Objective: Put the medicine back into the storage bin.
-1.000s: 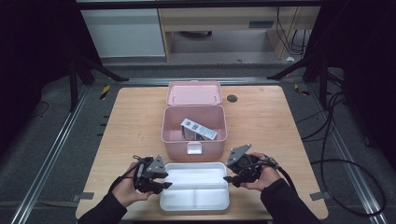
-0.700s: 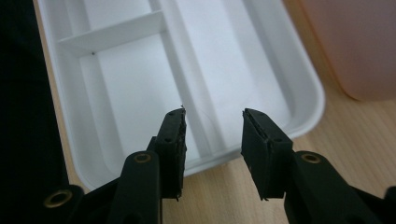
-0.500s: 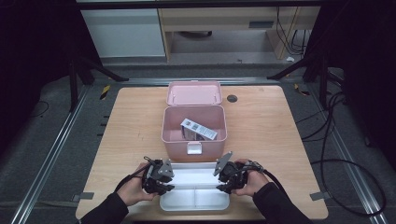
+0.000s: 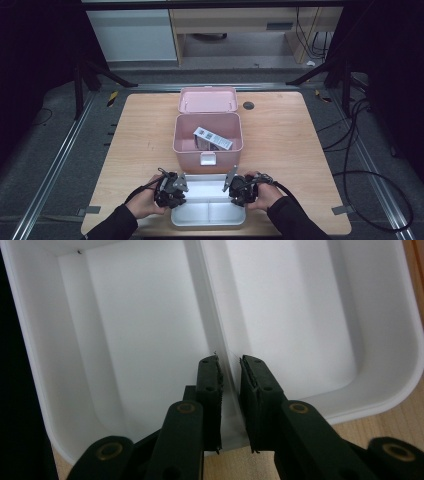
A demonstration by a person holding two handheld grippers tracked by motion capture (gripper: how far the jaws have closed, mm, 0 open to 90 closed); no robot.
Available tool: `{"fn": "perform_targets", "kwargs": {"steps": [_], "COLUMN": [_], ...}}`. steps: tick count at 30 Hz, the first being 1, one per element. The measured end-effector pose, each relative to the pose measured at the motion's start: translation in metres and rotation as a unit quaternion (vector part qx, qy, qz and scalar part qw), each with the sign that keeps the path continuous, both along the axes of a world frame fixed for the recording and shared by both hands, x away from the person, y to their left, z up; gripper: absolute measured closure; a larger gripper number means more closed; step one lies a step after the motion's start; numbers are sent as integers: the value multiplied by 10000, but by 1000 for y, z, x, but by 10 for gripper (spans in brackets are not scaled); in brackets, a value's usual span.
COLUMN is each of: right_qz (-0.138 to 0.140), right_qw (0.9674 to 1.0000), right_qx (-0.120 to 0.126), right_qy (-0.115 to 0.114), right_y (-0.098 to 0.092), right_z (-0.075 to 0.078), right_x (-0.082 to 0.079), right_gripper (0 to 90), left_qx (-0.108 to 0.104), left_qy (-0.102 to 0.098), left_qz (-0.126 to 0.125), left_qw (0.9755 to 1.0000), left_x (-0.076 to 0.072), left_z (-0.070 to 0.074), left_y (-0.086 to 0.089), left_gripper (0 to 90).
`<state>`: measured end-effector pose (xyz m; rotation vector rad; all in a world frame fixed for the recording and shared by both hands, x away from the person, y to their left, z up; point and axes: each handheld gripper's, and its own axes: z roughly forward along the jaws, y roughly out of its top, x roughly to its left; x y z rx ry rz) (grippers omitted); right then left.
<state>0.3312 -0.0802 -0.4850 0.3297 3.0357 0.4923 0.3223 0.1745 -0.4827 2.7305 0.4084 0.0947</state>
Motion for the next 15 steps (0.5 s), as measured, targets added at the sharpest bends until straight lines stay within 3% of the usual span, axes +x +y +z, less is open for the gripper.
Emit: {"fn": "perform_targets", "kwargs": {"steps": [8,15], "right_qz": [65,27], "right_qw": [9998,9997], "right_qx": [-196,-203], "right_qy": [15,150], "right_y": [4,4], "right_z": [0,1], "right_x": [3,5], "right_gripper": [834,842], "left_qx": [136,400], "left_qy": [82,218], "left_qz": [-153,-576], "left_qw": [9998,9973], "left_x": [3,9], "left_z": [0,2], "left_y": [-3,-9], "left_gripper": [820,849]}}
